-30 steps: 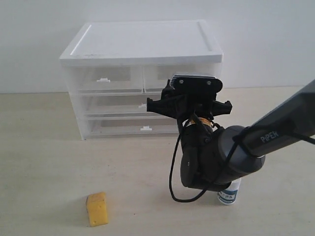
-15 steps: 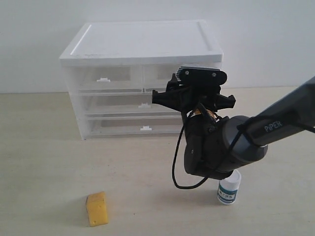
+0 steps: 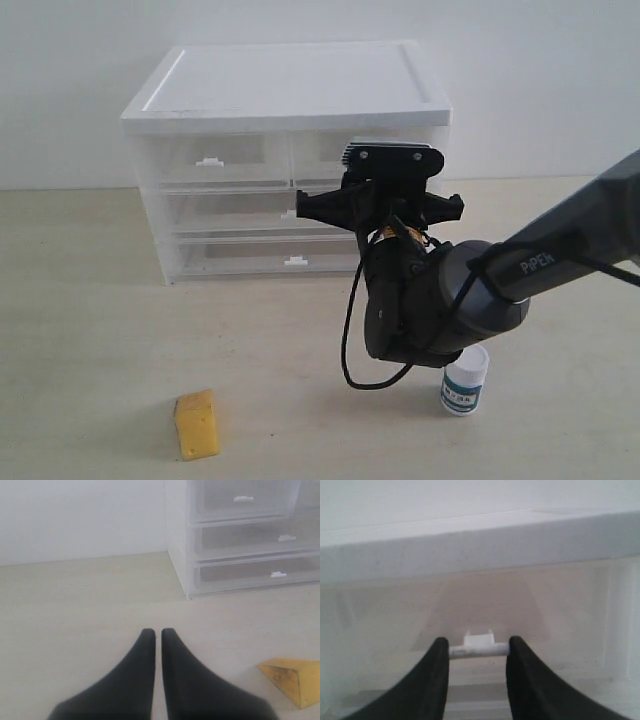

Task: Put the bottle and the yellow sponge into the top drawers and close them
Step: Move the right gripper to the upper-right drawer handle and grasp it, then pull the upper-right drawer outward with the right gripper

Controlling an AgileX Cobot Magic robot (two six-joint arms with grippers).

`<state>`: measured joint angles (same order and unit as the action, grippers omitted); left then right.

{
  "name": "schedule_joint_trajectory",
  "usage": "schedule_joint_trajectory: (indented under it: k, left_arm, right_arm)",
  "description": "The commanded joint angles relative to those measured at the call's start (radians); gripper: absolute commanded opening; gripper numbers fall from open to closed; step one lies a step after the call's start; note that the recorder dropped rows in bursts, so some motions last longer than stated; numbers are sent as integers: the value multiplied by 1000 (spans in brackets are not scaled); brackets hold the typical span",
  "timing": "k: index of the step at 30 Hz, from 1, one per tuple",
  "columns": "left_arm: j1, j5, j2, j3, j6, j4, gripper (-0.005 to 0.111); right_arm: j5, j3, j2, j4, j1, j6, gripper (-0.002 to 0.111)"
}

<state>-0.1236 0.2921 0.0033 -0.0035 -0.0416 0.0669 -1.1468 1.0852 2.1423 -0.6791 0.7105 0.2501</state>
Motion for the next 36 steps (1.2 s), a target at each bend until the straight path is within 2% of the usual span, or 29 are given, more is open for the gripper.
schedule_joint_trajectory:
  k: [1, 12, 24, 36]
  left_arm:
    - [-5, 1, -3, 4, -6, -7, 4]
    - [-5, 1, -3, 4, -6, -7, 4]
    - [-5, 1, -3, 4, -6, -7, 4]
    - [-5, 1, -3, 4, -6, -7, 4]
  right_arm:
    - [87, 32, 11, 46, -20, 30, 0]
    - [84, 10, -38, -60, 68, 269, 0]
    - [42, -221, -198, -94, 109, 177, 0]
    - [-18, -381, -295, -167, 231, 141, 0]
